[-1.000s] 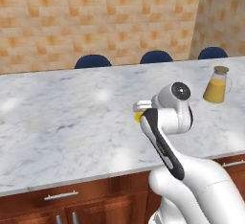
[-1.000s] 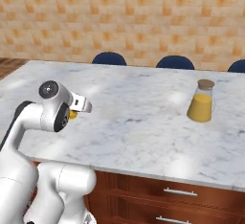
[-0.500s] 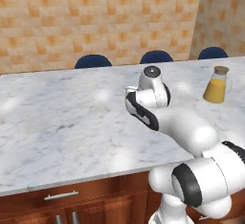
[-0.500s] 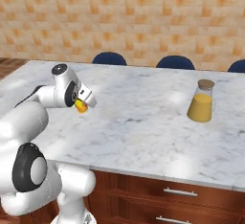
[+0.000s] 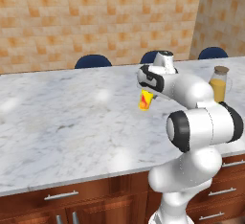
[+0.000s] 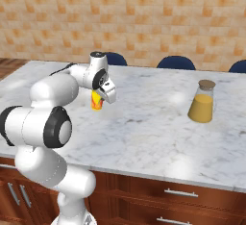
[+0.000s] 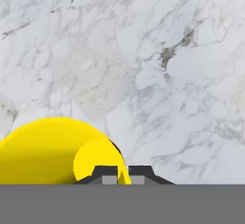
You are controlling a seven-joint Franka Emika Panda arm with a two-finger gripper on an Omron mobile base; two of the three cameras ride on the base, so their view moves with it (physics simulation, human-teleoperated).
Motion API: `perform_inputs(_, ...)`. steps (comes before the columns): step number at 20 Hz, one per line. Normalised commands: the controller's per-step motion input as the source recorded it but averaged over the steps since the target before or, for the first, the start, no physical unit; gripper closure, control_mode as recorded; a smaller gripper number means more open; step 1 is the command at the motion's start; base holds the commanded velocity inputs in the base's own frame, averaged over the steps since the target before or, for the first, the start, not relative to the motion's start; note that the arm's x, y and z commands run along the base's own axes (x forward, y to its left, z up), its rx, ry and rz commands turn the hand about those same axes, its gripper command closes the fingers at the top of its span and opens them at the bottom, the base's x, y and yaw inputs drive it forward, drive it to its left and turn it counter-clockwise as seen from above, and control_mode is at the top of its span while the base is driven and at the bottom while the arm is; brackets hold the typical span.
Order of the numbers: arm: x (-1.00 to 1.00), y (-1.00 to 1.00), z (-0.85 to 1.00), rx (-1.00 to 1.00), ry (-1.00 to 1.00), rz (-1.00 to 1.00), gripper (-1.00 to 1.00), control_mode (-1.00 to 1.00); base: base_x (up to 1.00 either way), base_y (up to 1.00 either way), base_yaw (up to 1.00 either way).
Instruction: Place the pitcher and cup on the dining counter for serving.
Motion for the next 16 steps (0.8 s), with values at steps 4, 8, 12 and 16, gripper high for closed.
perform_inputs(4, 0.8, -0.01, -0.24, 0.0, 0.15, -0.09, 1.0, -1.0, 0.0, 0.0, 0.0)
perform_inputs(8, 1.0, 0.0, -0.26, 0.0, 0.11, -0.1, 1.0, -1.0, 0.0, 0.0, 0.0)
perform_inputs(12, 1.0, 0.0, -0.29, -0.01, 0.02, -0.1, 1.0, -1.0, 0.0, 0.0, 0.0)
perform_inputs(16, 0.86, 0.0, -0.33, -0.04, 0.0, -0.08, 1.0, -1.0, 0.0, 0.0, 0.0)
